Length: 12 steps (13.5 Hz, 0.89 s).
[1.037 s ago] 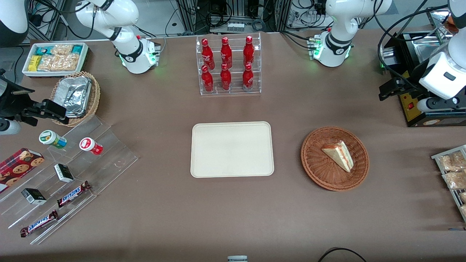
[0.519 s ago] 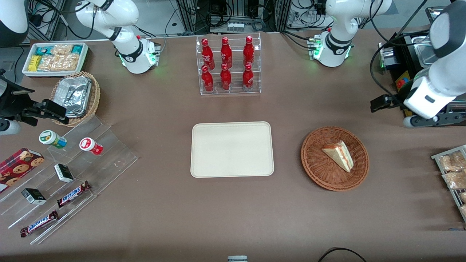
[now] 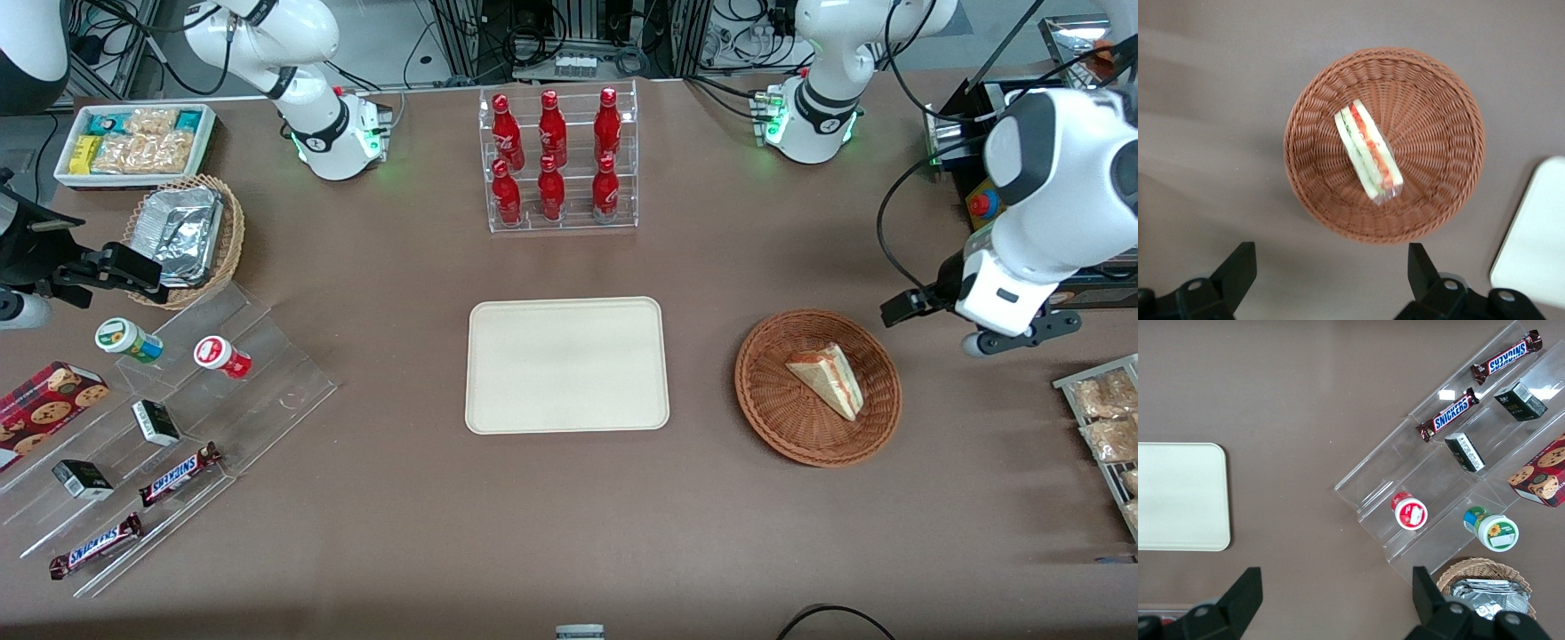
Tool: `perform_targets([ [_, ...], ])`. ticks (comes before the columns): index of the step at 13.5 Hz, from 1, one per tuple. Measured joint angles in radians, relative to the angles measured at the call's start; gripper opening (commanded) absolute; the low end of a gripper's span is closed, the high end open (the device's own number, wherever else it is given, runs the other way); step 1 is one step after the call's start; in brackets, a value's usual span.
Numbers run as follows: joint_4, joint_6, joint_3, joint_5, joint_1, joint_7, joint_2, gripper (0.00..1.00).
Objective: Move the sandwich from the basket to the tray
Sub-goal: 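Move the left gripper over the wicker basket above the wrapped sandwich, then lower the left gripper and close it on the sandwich's crust edge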
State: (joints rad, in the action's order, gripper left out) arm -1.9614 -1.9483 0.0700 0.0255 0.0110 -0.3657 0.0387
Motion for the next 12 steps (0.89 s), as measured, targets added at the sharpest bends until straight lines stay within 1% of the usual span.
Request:
perform_targets([
  [4, -0.027, -0.089, 0.009, 0.000, -0.016, -0.142, 0.062, 1.00],
  [8, -0.027, -0.141, 0.013, -0.065, -0.092, -0.317, 0.136, 1.00],
  [10, -0.027, -0.177, 0.013, -0.079, -0.115, -0.355, 0.176, 1.00],
  [12, -0.025, -0.188, 0.010, -0.082, -0.115, -0.358, 0.199, 1.00],
])
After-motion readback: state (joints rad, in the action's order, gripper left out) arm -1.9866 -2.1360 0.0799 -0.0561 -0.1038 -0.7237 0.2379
